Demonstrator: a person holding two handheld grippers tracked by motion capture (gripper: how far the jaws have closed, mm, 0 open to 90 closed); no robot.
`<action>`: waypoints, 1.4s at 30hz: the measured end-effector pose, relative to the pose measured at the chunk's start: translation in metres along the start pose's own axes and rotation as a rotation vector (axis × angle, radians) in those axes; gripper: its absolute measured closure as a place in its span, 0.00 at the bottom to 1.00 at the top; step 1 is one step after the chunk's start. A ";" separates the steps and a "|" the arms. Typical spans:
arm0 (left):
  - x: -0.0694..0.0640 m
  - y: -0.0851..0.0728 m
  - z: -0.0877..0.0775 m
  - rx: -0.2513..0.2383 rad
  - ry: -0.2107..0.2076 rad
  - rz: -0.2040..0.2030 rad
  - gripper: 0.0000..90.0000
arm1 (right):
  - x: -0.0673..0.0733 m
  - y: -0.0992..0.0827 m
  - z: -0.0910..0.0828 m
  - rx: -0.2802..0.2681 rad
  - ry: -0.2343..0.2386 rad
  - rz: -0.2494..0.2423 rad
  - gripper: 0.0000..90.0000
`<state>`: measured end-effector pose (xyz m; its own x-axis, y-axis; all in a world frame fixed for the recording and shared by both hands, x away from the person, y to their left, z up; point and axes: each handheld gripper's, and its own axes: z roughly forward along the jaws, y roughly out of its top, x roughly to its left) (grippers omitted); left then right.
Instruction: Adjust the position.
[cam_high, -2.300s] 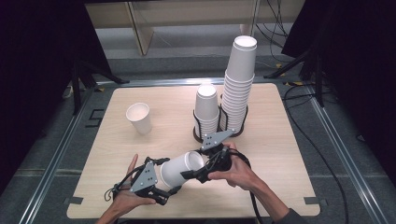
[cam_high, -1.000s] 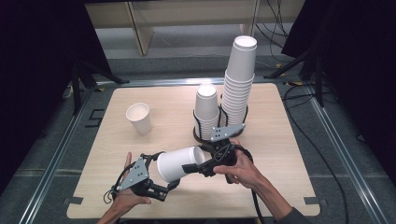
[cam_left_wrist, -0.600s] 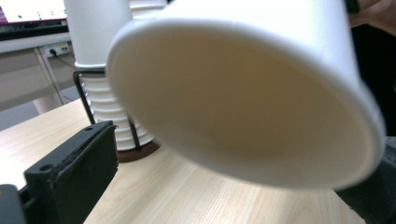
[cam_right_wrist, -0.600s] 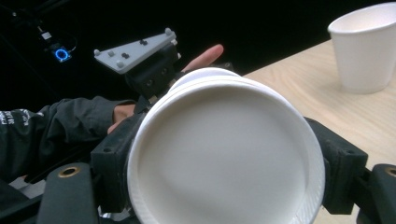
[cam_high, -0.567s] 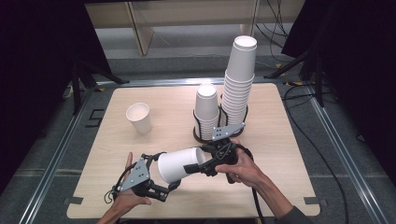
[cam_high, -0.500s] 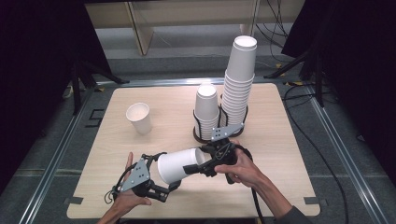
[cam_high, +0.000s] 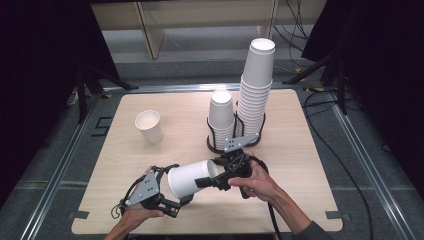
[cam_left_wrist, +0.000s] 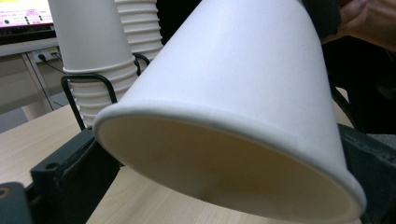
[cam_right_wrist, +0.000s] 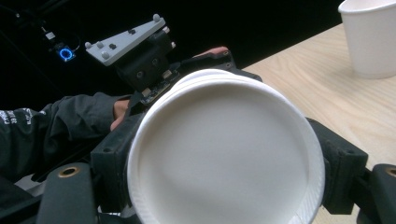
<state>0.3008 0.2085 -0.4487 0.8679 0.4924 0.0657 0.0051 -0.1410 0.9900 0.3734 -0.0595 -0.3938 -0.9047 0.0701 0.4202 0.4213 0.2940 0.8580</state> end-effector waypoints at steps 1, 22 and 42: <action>0.000 0.000 0.000 0.000 0.000 0.000 0.02 | 0.000 0.000 0.000 0.000 0.000 0.000 0.27; 0.004 0.004 -0.005 0.044 -0.037 -0.010 0.15 | -0.006 -0.002 -0.004 -0.003 0.010 0.043 0.24; 0.004 0.004 -0.002 0.142 -0.024 0.023 0.18 | 0.011 0.017 -0.028 0.089 -0.190 -0.143 0.17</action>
<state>0.3035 0.2116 -0.4443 0.8802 0.4672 0.0831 0.0543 -0.2731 0.9604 0.3729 -0.0804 -0.3663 -0.9540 0.1967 0.2261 0.2882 0.3956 0.8720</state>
